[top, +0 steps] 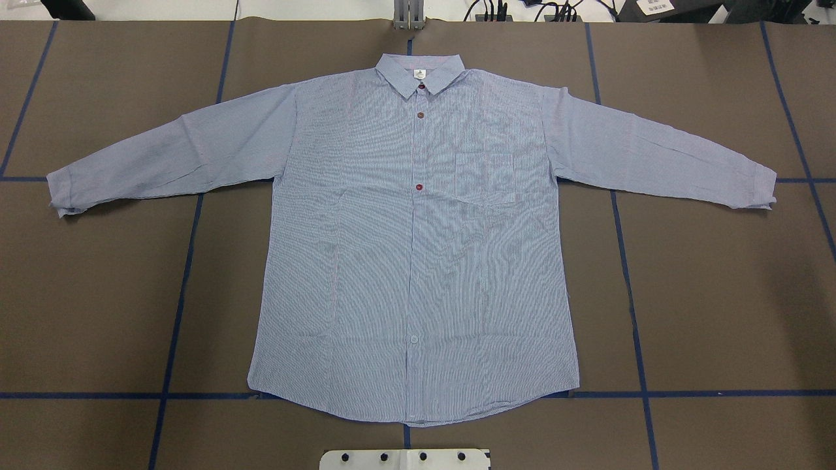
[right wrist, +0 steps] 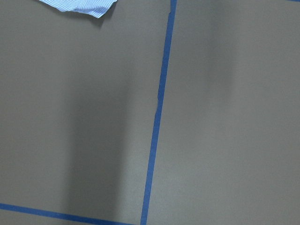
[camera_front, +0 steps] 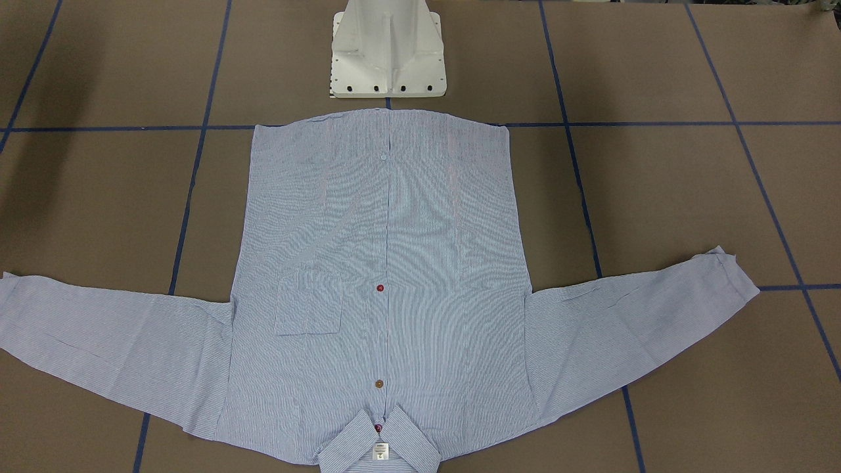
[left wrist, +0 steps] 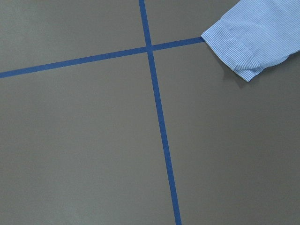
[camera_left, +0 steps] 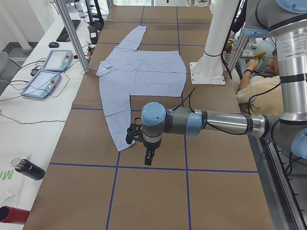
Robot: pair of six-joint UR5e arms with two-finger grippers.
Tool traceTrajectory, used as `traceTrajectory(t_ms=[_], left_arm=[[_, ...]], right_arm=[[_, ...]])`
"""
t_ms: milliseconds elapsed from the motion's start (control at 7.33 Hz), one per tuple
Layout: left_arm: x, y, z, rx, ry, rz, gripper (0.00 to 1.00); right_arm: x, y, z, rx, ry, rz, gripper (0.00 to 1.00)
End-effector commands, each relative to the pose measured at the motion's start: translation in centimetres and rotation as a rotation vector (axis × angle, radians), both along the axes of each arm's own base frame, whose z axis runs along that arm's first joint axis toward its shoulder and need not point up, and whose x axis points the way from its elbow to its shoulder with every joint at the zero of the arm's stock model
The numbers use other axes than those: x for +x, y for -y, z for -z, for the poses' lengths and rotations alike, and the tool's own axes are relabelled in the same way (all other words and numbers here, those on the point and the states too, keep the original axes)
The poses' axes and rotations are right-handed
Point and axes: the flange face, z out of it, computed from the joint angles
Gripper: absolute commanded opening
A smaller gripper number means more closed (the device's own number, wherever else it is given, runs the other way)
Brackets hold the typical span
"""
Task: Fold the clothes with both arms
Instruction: 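Move the right gripper down to the cuff of the nearby sleeve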
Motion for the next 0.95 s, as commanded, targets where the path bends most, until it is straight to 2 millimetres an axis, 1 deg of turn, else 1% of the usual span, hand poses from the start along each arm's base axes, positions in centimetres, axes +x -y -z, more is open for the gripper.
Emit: traceTrajectory(t_ms=[0, 136, 545, 682, 818], left_arm=[[0.1, 0.3, 0.5, 0.02, 0.0, -0.003, 1.0], [0.1, 0.5, 0.8, 0.04, -0.009, -0.004, 1.0], [0.1, 1.1, 2.0, 0.148, 0.0, 0.002, 1.0], [-0.1, 1.8, 2.7, 0.211, -0.003, 0.009, 1.0], [-0.2, 1.9, 3.0, 0.248, -0.004, 0.01, 1.0]], right_arm=[[0.0, 0.0, 0.1, 0.004, 0.0, 0.001, 1.0], [0.0, 0.2, 0.4, 0.009, 0.0, 0.0, 1.0], [0.1, 2.2, 1.9, 0.052, -0.002, -0.001, 1.0], [0.1, 3.1, 2.7, 0.073, -0.003, -0.002, 1.0], [0.2, 4.8, 4.2, 0.112, -0.001, -0.002, 1.0]])
